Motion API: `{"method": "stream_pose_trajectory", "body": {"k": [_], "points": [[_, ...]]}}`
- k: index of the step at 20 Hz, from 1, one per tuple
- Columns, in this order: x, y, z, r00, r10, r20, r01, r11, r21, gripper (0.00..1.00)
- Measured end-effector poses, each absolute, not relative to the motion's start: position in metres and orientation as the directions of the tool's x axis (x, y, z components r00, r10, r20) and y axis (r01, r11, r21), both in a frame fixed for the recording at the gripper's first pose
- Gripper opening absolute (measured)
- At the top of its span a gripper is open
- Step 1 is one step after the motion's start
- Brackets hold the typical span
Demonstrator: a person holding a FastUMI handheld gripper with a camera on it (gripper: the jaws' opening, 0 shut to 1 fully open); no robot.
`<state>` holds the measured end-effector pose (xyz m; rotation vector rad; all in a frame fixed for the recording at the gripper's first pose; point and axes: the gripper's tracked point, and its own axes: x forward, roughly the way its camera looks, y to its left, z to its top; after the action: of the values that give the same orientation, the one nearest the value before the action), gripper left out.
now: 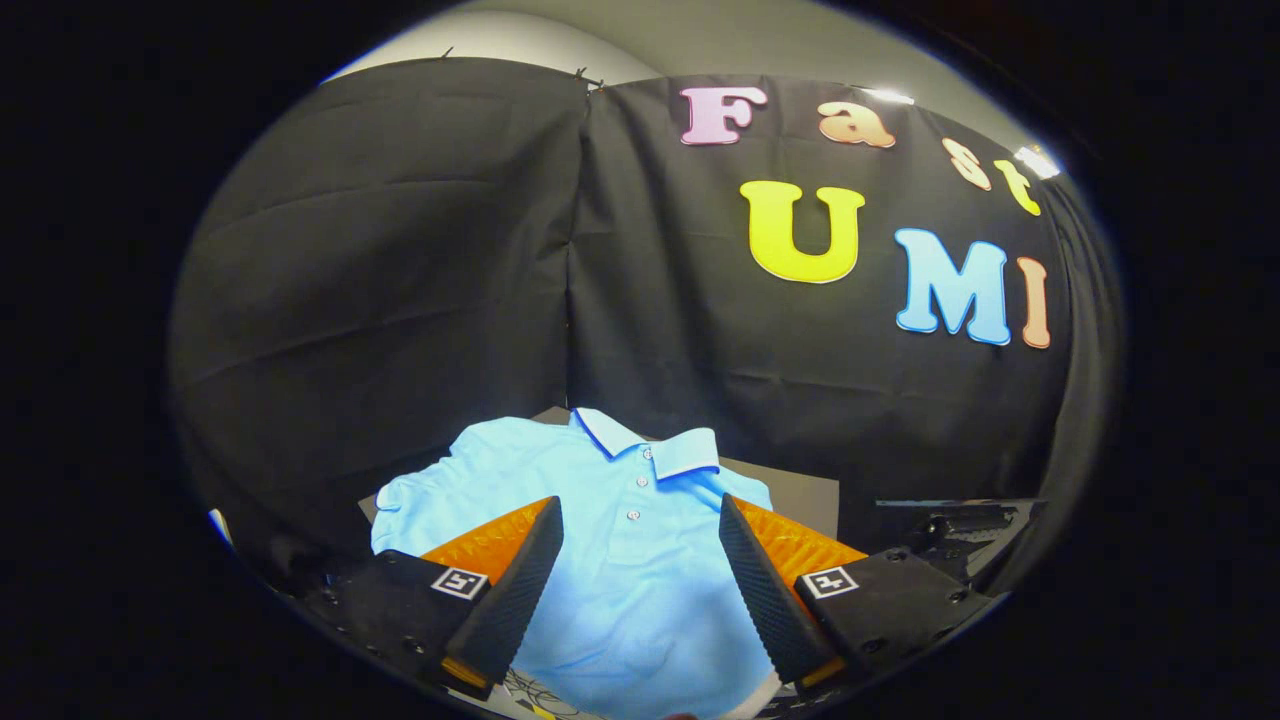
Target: Put the clothes into the washing machine and then close the washing machine lid.
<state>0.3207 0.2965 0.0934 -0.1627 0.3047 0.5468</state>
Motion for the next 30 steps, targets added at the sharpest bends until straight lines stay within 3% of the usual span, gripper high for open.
{"method": "stream_pose_trajectory", "body": {"k": [10,19,23,27,29,30], "points": [[0.372,0.329,0.050,0.726,0.460,-0.511,-0.562,0.825,-0.055,0.98],[0.375,0.335,0.016,0.611,0.432,-0.663,-0.593,0.805,-0.023,0.97],[0.375,0.337,0.016,0.538,0.440,-0.719,-0.643,0.766,-0.013,0.89],[0.373,0.342,0.016,0.533,0.459,-0.711,-0.637,0.771,0.020,0.17],[0.373,0.343,0.014,0.523,0.471,-0.710,-0.619,0.783,0.064,0.18],[0.380,0.345,0.008,0.526,0.482,-0.700,-0.626,0.777,0.065,0.02]]}}
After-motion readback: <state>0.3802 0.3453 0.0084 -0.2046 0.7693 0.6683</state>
